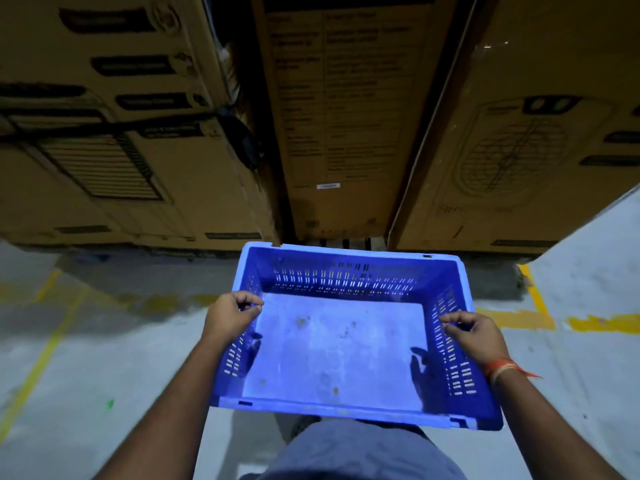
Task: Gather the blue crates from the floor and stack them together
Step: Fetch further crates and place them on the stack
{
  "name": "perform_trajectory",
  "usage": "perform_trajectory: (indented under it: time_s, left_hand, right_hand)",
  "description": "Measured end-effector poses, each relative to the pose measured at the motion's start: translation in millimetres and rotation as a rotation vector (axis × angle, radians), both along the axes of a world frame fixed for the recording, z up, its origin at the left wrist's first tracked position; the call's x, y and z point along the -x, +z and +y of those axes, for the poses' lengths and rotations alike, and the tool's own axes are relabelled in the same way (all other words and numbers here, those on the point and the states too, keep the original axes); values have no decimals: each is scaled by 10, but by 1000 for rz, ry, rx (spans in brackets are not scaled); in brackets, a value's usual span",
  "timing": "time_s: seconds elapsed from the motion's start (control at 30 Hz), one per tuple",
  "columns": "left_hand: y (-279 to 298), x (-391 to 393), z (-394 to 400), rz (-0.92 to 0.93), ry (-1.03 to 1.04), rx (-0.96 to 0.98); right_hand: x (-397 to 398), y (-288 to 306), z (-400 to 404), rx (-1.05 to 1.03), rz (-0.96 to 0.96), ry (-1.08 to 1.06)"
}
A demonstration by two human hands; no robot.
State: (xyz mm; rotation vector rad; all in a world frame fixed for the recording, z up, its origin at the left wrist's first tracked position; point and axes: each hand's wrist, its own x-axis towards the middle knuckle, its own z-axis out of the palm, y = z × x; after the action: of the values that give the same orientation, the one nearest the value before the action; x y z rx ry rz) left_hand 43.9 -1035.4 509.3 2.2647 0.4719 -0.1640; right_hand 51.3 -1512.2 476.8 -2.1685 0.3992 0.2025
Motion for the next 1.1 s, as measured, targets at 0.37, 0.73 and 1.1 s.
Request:
perform_trajectory:
  time_s: [0.37, 0.73, 1.1]
  left_hand:
    - [-327, -227, 299, 23, -46, 39]
    - [-663, -508, 332, 67, -73, 95]
    - [-826, -477, 122, 243, -130, -14]
  right_hand:
    - [159, -10, 275, 27, 53, -61]
    - [-394, -214, 282, 88, 141, -7]
    - [-424, -393, 213, 164, 241, 42]
